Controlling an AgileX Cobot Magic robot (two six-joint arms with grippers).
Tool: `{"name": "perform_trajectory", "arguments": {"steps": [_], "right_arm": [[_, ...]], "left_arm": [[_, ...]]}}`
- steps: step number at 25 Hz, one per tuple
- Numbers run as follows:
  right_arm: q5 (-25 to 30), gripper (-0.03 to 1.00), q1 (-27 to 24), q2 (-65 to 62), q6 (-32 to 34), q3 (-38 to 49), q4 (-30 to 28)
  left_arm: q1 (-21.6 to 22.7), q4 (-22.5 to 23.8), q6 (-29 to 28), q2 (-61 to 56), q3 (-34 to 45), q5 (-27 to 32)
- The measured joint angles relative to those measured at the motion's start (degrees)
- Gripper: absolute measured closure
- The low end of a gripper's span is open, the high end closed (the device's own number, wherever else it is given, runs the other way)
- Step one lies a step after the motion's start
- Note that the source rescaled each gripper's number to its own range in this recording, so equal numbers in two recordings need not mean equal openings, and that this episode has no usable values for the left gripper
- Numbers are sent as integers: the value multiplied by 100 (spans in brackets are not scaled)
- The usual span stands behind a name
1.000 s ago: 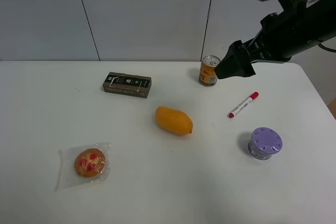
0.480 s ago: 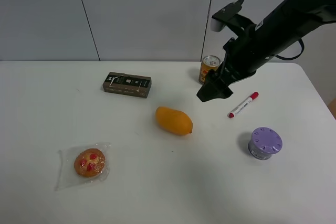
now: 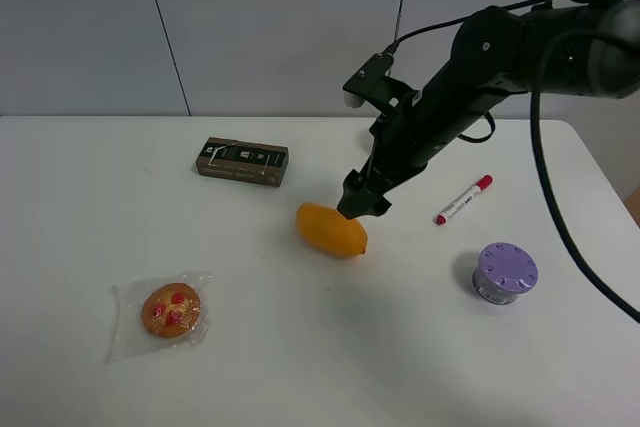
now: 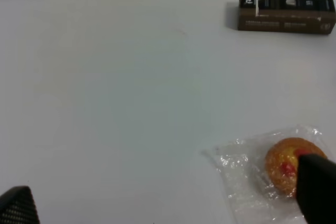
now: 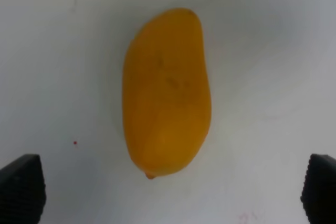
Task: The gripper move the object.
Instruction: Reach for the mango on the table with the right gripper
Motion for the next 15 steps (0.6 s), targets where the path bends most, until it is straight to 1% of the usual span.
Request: {"name": "perform_trajectory", "arguments": {"steps": [7,11,12,15], "right_arm": [[-85,-3,24,433,138,-318,56],[-320,-3,260,458,164,-338,56],[-381,-3,414,524,164,-345,43],[-380,-3,589,674,233,-345,14]], "left_arm": [[0,0,0,0,0,0],[0,0,0,0,0,0],[0,0,0,0,0,0],[0,0,0,0,0,0]]}}
